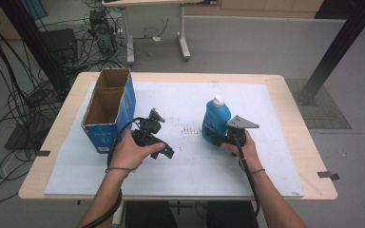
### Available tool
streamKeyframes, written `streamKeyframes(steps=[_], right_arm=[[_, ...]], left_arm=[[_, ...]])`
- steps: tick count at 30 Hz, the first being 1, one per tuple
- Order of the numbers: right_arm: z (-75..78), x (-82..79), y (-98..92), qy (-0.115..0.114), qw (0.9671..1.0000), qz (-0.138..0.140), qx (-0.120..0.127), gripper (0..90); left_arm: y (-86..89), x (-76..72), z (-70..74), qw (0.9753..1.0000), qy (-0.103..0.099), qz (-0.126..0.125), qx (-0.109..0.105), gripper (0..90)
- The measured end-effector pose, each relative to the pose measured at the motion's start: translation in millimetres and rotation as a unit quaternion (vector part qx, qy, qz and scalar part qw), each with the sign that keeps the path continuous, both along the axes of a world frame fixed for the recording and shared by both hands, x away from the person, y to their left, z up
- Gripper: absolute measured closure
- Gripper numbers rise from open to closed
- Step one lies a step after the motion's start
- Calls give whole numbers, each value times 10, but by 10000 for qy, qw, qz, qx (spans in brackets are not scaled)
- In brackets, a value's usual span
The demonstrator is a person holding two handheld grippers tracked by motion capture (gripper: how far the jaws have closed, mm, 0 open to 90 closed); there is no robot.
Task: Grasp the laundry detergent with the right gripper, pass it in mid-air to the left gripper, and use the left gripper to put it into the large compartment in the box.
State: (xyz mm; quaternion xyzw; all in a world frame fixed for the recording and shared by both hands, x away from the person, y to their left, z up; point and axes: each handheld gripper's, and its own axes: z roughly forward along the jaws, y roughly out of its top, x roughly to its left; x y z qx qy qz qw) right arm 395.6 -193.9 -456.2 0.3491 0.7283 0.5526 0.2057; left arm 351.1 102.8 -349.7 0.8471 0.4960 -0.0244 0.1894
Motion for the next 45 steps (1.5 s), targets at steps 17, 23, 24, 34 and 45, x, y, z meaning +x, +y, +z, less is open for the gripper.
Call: streamKeyframes(steps=[17,23,24,34,45], right_arm=[[5,2,11,-34,10000,58,-58,395],[5,3,12,-66,9999,61,-73,399],[5,2,12,-61,9999,65,-74,400],[5,2,11,-87,9999,92,-107,402],[6,2,10,-83,9999,92,-108,403]], left_arm=[[-10,7,0,10000,-2,-7,-4,92],[-8,8,-7,10000,3,-6,6,92],[-9,8,-8,10000,0,-4,6,92],[-12,12,-4,10000,-1,-3,-2,92],[-3,14,-9,10000,2,7,-22,93]])
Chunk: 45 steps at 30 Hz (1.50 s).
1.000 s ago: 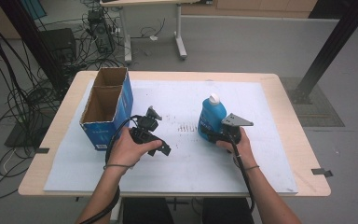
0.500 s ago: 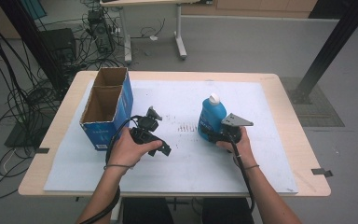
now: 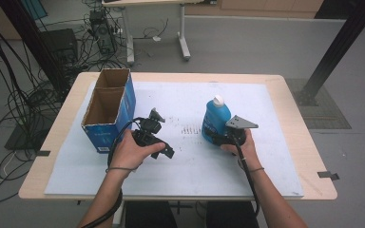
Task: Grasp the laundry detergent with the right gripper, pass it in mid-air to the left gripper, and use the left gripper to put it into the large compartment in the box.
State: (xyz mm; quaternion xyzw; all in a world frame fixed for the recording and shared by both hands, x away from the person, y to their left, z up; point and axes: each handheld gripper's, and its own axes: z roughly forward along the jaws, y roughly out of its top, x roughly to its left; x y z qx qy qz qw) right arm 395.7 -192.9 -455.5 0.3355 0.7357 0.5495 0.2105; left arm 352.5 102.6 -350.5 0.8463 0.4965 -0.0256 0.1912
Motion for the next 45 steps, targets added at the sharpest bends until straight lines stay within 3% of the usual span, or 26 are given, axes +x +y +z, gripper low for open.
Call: streamKeyframes(steps=[45], right_arm=[[-8,-9,3,-42,10000,-30,17,405]], left_arm=[[-75,10,28,10000,-20,-20,-24,93]])
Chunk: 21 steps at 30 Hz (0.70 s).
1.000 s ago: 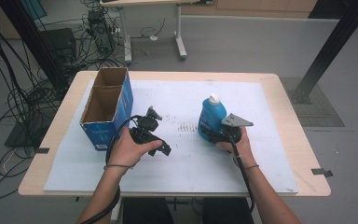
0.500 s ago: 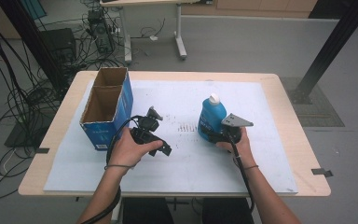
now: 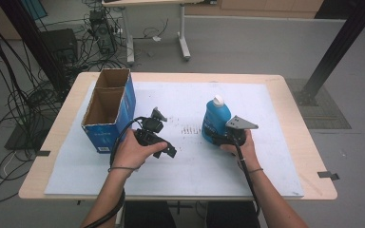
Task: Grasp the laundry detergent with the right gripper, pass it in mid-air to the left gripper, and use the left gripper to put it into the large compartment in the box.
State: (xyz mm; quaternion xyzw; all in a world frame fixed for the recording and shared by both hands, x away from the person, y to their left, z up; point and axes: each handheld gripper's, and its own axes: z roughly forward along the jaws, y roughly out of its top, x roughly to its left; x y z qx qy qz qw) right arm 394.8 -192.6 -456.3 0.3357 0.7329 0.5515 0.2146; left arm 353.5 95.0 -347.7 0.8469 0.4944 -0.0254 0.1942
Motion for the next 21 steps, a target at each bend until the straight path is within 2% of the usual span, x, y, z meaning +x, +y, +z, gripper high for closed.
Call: streamKeyframes(steps=[21], right_arm=[[-7,-9,5,-37,10000,-55,18,407]], left_arm=[[1,3,48,10000,-52,28,3,93]])
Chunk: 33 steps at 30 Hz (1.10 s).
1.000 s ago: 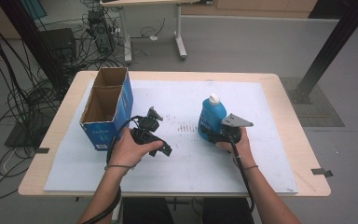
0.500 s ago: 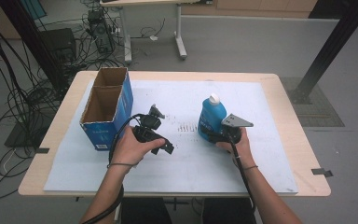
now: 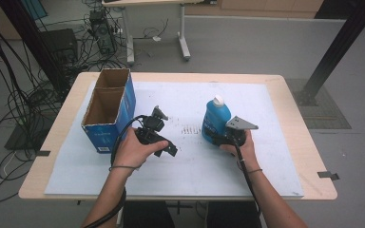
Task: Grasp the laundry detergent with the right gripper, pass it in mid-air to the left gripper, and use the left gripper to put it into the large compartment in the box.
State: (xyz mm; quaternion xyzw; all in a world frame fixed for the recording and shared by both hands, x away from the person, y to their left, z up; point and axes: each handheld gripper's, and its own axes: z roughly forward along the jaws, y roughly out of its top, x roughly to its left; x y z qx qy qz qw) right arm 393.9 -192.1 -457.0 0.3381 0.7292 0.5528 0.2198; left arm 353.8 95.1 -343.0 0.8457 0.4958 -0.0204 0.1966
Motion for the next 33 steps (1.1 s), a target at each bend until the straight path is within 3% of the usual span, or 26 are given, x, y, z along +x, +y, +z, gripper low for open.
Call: streamKeyframes(steps=[21,33], right_arm=[[30,-2,-17,36,9998,147,-97,408],[109,-44,-55,134,9985,523,11,408]], left_arm=[[33,-23,166,9998,-79,-179,16,94],[-27,-29,356,9973,-196,-683,179,94]])
